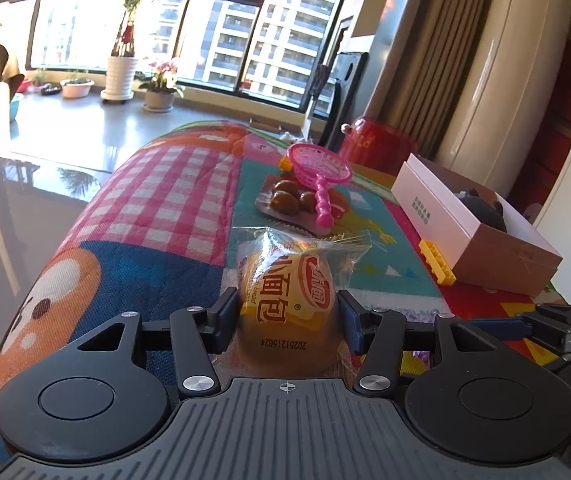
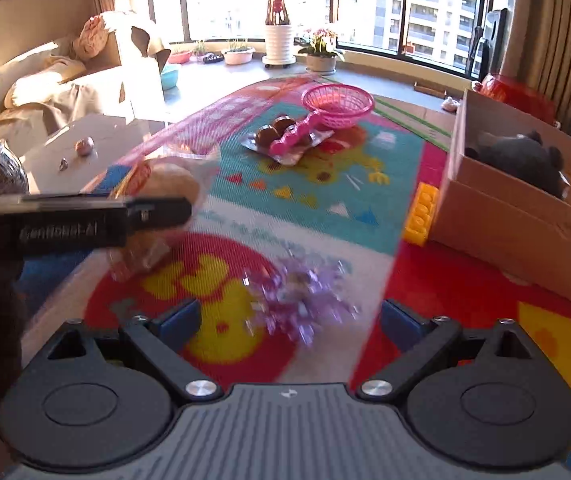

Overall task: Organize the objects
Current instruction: 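Lift the bread with the left tool while the right tool grasps the purple sparkly bow, then release the bread into the pink box with the left tool while the right tool lifts the bow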

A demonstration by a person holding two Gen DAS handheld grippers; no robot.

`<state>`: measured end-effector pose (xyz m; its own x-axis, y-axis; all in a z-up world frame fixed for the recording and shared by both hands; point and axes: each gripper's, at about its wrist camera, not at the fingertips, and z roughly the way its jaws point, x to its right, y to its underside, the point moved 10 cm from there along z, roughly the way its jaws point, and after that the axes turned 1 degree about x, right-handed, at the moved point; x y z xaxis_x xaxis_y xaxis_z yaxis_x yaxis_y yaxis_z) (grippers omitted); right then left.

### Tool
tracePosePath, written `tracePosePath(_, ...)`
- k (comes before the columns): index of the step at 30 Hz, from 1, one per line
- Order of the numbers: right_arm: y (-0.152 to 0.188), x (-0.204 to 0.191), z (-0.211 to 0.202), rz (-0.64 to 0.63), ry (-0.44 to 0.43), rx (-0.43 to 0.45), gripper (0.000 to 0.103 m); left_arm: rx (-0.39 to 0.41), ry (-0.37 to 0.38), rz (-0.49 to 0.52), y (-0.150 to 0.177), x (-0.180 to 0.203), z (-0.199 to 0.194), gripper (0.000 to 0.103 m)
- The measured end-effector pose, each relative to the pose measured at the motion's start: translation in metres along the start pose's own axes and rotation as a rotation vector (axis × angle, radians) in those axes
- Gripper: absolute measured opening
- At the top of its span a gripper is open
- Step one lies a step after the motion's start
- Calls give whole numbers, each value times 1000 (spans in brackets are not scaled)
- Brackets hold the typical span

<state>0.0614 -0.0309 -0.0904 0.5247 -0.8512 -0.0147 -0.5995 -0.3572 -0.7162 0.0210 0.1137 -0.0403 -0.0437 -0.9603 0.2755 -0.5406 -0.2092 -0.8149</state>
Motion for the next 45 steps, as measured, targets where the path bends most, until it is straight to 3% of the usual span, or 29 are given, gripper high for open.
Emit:
tracePosePath(1, -3, 0, 2, 2, 4, 2, 91, 1, 2, -3, 0, 0, 0, 57)
tracePosePath(3, -5, 0, -1, -3, 8, 6, 72, 2, 10, -15, 0, -1, -1, 57)
tracePosePath(5, -3, -3, -8, -27, -2, 6, 62, 3, 14, -24, 0, -2, -1, 57)
tracePosePath(12, 8, 11, -52, -46, 31, 57, 62, -1, 8, -15, 0, -2, 0, 57)
tracePosePath(20, 33, 84, -119, 75, 121, 145, 62, -38, -64, 96, 6, 16, -1, 57)
tracePosePath(26, 80, 122, -129, 126, 163, 114, 62, -86, 33, 146, 18, 67, -12, 57)
tracePosePath(28, 94, 127, -124, 134, 163, 80, 65, -94, 72, 175, 20, 88, -14, 57)
tracePosePath(30, 104, 129, -119, 142, 158, 56, 88, -102, 109, 203, 23, 107, -14, 57)
tracePosePath(34, 109, 127, -114, 105, 178, 82, 93, -124, 156, 257, 31, 133, -15, 57)
tracePosePath(37, 110, 125, -116, 96, 161, 94, 90, -144, 177, 285, 39, 142, -19, 57)
tracePosePath(42, 109, 118, -122, 92, 137, 107, 62, -170, 184, 324, 49, 149, -18, 57)
tracePosePath(45, 107, 112, -124, 75, 150, 97, 62, -182, 182, 337, 53, 151, -17, 57)
